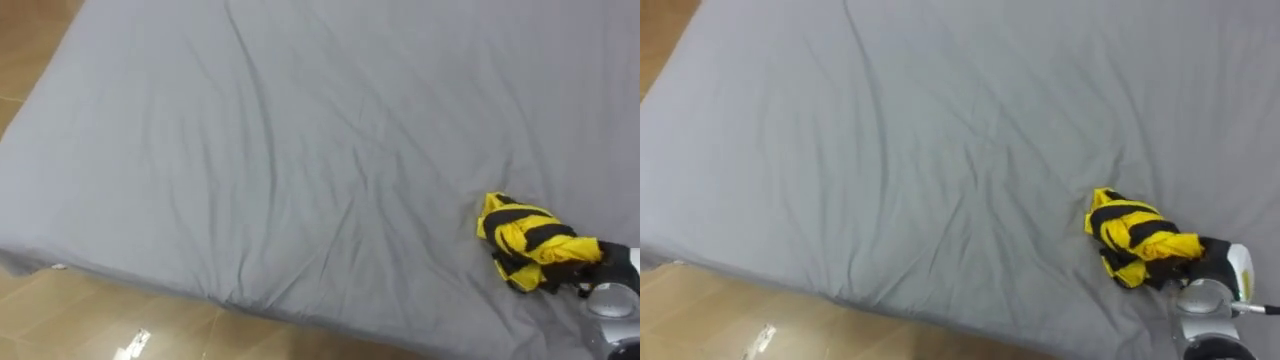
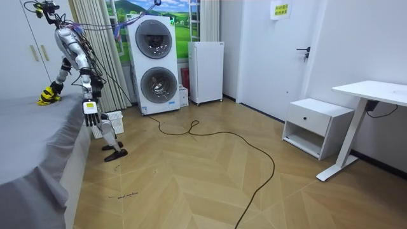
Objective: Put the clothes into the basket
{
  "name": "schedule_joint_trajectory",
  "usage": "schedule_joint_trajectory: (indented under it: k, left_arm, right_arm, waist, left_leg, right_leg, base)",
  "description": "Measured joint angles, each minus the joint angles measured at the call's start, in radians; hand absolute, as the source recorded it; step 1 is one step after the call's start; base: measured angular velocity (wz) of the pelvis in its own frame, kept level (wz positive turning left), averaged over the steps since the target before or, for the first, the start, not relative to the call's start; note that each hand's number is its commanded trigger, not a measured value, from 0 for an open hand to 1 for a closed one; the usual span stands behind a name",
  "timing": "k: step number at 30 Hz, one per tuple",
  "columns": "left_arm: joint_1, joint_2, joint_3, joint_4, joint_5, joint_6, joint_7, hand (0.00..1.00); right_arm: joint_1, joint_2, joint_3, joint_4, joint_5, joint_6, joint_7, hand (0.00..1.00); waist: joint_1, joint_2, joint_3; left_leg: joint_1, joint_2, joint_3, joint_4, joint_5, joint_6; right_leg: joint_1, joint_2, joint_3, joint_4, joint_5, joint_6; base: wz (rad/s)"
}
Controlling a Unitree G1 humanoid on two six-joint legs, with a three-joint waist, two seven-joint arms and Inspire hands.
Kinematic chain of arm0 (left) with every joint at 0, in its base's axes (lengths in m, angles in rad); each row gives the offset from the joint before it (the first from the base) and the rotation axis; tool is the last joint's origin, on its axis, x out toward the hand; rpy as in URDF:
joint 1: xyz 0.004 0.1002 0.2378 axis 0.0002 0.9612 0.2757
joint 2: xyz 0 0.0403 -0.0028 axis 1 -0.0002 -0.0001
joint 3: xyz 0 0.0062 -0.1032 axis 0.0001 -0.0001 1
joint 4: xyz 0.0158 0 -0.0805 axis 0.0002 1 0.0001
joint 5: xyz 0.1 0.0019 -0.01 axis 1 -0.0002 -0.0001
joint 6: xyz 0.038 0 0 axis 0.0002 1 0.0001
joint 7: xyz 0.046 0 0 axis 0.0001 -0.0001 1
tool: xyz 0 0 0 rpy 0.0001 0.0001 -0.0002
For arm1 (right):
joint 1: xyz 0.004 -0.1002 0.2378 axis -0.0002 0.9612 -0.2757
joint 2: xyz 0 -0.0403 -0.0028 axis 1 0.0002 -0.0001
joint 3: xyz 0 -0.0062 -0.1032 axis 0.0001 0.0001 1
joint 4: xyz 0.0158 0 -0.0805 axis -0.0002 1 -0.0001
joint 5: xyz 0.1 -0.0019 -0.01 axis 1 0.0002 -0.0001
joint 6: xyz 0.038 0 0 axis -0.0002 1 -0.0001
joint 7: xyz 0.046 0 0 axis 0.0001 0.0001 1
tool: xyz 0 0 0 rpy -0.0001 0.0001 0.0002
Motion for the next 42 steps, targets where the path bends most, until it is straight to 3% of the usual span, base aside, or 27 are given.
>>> schedule_joint_trajectory:
  k: [3,6,8,12,15,18,22,29,32,37,42]
  left_arm:
    - [0.014,0.001,0.009,-0.001,0.000,-0.010,0.013,0.00]
    - [0.044,0.001,0.037,-0.002,0.005,-0.013,0.013,0.00]
    - [0.048,0.001,0.057,-0.003,0.011,-0.012,0.014,0.00]
    - [0.065,-0.004,0.078,-0.043,0.011,-0.006,0.015,0.00]
    - [0.103,-0.026,0.121,-0.048,0.023,-0.006,0.015,0.00]
    - [0.121,-0.029,0.129,-0.053,0.025,-0.006,0.017,0.00]
    - [0.140,-0.030,0.159,-0.063,0.082,-0.006,0.021,0.00]
    - [0.151,-0.030,0.198,-0.074,0.129,-0.003,0.035,0.00]
    - [0.153,-0.030,0.203,-0.076,0.129,0.015,0.037,0.00]
    - [0.172,-0.029,0.217,-0.081,0.145,0.019,0.041,0.00]
    - [0.189,-0.035,0.253,-0.081,0.177,0.043,0.059,0.00]
  right_arm:
    - [0.070,0.006,-0.016,-0.117,-0.005,-0.001,0.028,1.00]
    - [0.164,0.026,-0.039,-0.257,-0.021,0.001,0.041,1.00]
    - [0.211,0.032,-0.049,-0.331,-0.033,0.011,0.042,1.00]
    - [0.295,0.033,-0.104,-0.463,-0.050,0.013,0.065,1.00]
    - [0.352,0.035,-0.164,-0.578,-0.054,0.016,0.076,1.00]
    - [0.358,0.036,-0.204,-0.603,-0.054,0.015,0.070,1.00]
    - [0.379,0.036,-0.262,-0.668,-0.053,0.015,0.047,1.00]
    - [0.405,0.042,-0.318,-0.709,-0.073,0.006,0.008,1.00]
    - [0.413,0.047,-0.349,-0.709,-0.071,0.007,0.004,1.00]
    - [0.462,0.051,-0.386,-0.704,-0.065,0.010,-0.007,1.00]
    - [0.500,0.112,-0.459,-0.704,-0.067,0.013,-0.015,1.00]
  waist:
    - [-0.033,-0.028,-0.0068]
    - [-0.055,-0.052,-0.0228]
    - [-0.071,-0.054,-0.0235]
    - [-0.105,-0.043,-0.0177]
    - [-0.130,-0.024,-0.0198]
    - [-0.151,-0.023,-0.0171]
    - [-0.174,-0.034,-0.0103]
    - [-0.185,-0.047,-0.0092]
    - [-0.198,-0.055,-0.0073]
    - [-0.222,-0.058,-0.0117]
    - [-0.254,-0.059,-0.0100]
  left_leg:
    - [0.044,-0.010,0.005,-0.005,0.000,0.000]
    - [0.132,-0.011,0.062,-0.018,-0.001,0.001]
    - [0.165,-0.012,0.076,-0.019,-0.002,0.002]
    - [0.207,-0.012,0.111,-0.023,-0.003,0.003]
    - [0.242,-0.007,0.143,-0.050,-0.003,0.003]
    - [0.252,-0.006,0.155,-0.050,-0.003,0.003]
    - [0.272,-0.004,0.164,-0.052,-0.003,0.003]
    - [0.281,0.001,0.168,-0.053,-0.007,0.000]
    - [0.282,0.001,0.182,-0.053,-0.007,0.000]
    - [0.284,0.005,0.200,-0.052,-0.008,0.000]
    - [0.285,0.011,0.249,-0.052,-0.008,-0.001]
  right_leg:
    - [0.043,-0.002,0.040,-0.014,-0.013,0.008]
    - [0.119,-0.001,0.082,-0.034,-0.013,0.013]
    - [0.143,-0.001,0.101,-0.034,-0.013,0.013]
    - [0.162,0.004,0.151,-0.033,-0.014,0.016]
    - [0.171,0.014,0.190,-0.028,-0.012,0.017]
    - [0.170,0.018,0.204,-0.021,-0.011,0.017]
    - [0.173,0.025,0.231,-0.017,-0.012,0.016]
    - [0.173,0.034,0.260,-0.017,-0.012,0.015]
    - [0.169,0.039,0.286,-0.015,-0.012,0.014]
    - [0.165,0.049,0.303,-0.015,-0.009,0.010]
    - [0.150,0.058,0.343,-0.010,-0.006,0.005]
  base:
    - [-0.14]
    - [-0.38]
    - [-0.30]
    - [-0.31]
    - [-0.43]
    - [-0.22]
    - [-0.14]
    - [-0.07]
    - [-0.11]
    - [-0.09]
    - [-0.24]
